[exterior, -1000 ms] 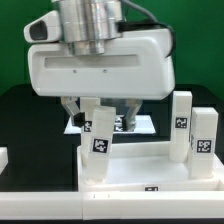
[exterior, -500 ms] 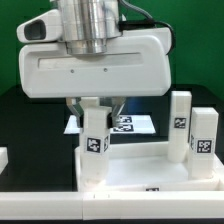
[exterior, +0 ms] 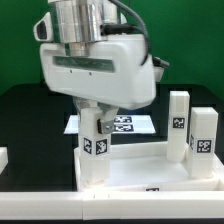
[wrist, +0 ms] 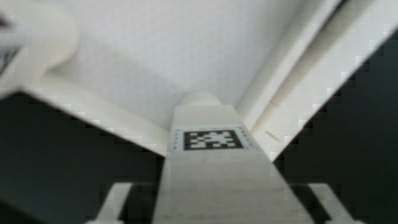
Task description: Assemble desk
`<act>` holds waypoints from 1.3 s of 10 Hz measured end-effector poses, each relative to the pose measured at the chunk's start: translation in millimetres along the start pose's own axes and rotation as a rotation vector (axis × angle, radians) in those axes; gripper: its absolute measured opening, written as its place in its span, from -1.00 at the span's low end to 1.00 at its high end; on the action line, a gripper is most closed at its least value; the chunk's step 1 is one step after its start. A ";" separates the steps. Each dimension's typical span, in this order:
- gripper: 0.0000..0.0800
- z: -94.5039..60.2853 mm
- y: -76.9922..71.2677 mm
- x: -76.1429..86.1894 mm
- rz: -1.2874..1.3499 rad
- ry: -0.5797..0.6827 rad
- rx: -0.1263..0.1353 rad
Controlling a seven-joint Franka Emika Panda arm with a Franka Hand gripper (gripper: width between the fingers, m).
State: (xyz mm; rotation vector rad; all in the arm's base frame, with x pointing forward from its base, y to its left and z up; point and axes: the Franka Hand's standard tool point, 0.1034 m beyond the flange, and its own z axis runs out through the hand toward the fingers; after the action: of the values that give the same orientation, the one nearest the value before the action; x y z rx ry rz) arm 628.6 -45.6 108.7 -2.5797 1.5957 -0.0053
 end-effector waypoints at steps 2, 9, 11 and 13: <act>-0.28 0.0 -2.3 6.3 0.375 -0.068 0.020; 0.60 7.9 2.6 -4.3 -0.226 -0.048 0.036; 0.62 7.2 5.0 -3.2 -0.343 -0.020 0.046; 0.62 5.2 5.8 -0.9 -0.547 -0.010 0.040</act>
Offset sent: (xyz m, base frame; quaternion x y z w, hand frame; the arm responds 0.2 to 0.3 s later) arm 0.0000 0.0000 0.0000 0.0000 0.0000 0.1296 0.9916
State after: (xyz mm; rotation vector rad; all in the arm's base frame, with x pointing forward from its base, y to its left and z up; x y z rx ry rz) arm 623.3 -46.9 103.1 -2.8813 0.8303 -0.0670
